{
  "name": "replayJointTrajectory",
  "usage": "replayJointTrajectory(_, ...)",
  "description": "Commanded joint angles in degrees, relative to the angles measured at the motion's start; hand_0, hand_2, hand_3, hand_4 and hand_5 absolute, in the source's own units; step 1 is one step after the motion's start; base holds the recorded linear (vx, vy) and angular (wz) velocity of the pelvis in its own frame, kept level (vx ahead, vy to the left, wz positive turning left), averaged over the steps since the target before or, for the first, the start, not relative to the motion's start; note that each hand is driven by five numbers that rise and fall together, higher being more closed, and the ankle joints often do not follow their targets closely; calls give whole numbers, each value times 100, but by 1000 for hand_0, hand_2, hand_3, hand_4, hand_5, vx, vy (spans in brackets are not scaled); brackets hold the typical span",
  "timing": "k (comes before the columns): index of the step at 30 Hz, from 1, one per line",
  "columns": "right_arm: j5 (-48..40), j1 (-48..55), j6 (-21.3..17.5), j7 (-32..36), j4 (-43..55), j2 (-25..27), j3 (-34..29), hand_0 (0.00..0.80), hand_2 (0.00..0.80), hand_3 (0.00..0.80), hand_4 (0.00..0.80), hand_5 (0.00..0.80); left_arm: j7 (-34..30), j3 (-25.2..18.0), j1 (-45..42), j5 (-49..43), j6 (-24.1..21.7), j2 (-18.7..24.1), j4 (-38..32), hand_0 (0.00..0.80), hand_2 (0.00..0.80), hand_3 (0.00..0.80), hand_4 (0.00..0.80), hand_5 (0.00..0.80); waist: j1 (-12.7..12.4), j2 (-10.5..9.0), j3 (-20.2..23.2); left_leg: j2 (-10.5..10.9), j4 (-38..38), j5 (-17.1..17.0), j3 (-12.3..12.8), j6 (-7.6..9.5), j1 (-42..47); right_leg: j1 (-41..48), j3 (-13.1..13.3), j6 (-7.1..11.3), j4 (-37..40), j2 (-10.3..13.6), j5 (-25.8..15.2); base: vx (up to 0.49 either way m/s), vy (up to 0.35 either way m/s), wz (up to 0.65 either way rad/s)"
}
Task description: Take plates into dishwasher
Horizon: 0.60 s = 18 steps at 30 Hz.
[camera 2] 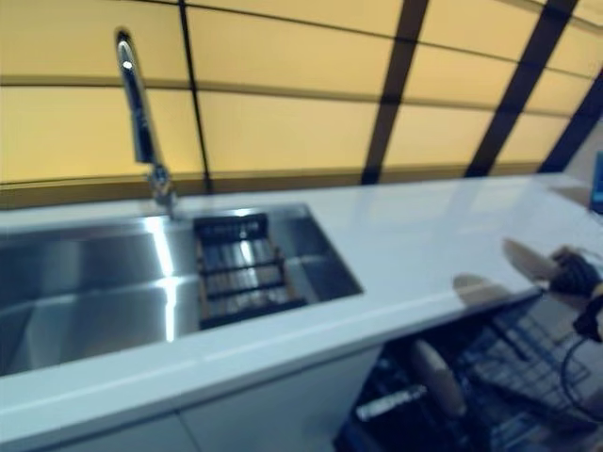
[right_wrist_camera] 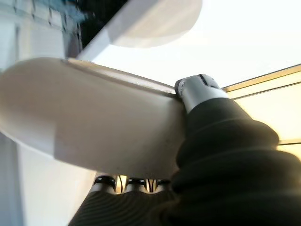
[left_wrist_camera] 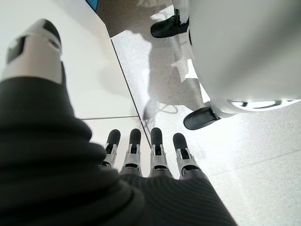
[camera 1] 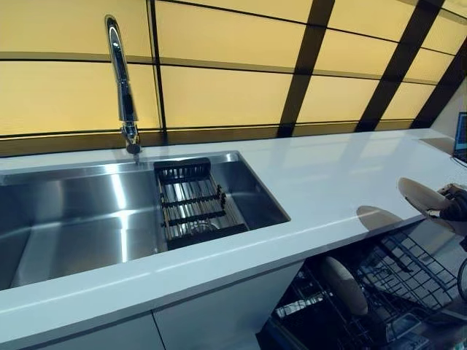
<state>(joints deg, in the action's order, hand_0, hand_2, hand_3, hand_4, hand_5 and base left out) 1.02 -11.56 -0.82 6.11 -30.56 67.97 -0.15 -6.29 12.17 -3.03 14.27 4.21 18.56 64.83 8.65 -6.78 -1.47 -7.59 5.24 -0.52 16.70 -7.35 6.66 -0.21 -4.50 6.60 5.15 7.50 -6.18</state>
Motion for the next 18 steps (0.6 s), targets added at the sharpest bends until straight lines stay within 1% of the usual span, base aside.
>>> replayJointTrajectory(1,-672,-299,239,207,-193,-105,-522,800,800,800,800,800,-64,-58,422,-197,-95,8,408,0,0,0,0,0,-155,-78,-89,63,-70,239,0,315,216,64,17,462,-15,193,-149,-2,-22,-8)
replayJointTrajectory(2,-823,-266,348,327,-231,-178,-576,800,800,800,800,800,-75,-74,417,-202,-94,13,407,0,0,0,0,0,-149,-75,-106,64,-67,246,-1,317,226,52,24,457,-15,192,-155,5,-15,-8)
replayJointTrajectory(9,-1267,-56,474,679,-547,-503,-837,800,800,800,800,800,-88,-137,392,-186,-141,1,464,0,0,0,0,0,-120,-35,-144,66,-53,260,16,316,246,33,61,442,-15,179,-148,4,-3,-3)
replayJointTrajectory(12,-1487,64,610,1012,-757,-661,-934,800,800,800,800,800,-102,-160,387,-205,-171,15,492,0,0,0,0,0,-123,-25,-171,62,-50,264,7,314,241,25,68,438,-15,175,-143,0,0,0)
replayJointTrajectory(16,-1681,155,654,1348,-856,-840,-921,800,800,800,800,800,-114,-187,399,-235,-224,11,555,0,0,0,0,0,-114,-31,-200,43,-43,268,9,307,261,16,69,433,-17,175,-149,0,0,0)
replayJointTrajectory(18,-1702,177,677,1404,-796,-935,-891,800,800,800,800,800,-119,-200,399,-250,-230,6,553,0,0,0,0,0,-106,-32,-207,40,-42,269,11,304,269,13,75,429,-18,173,-150,0,0,0)
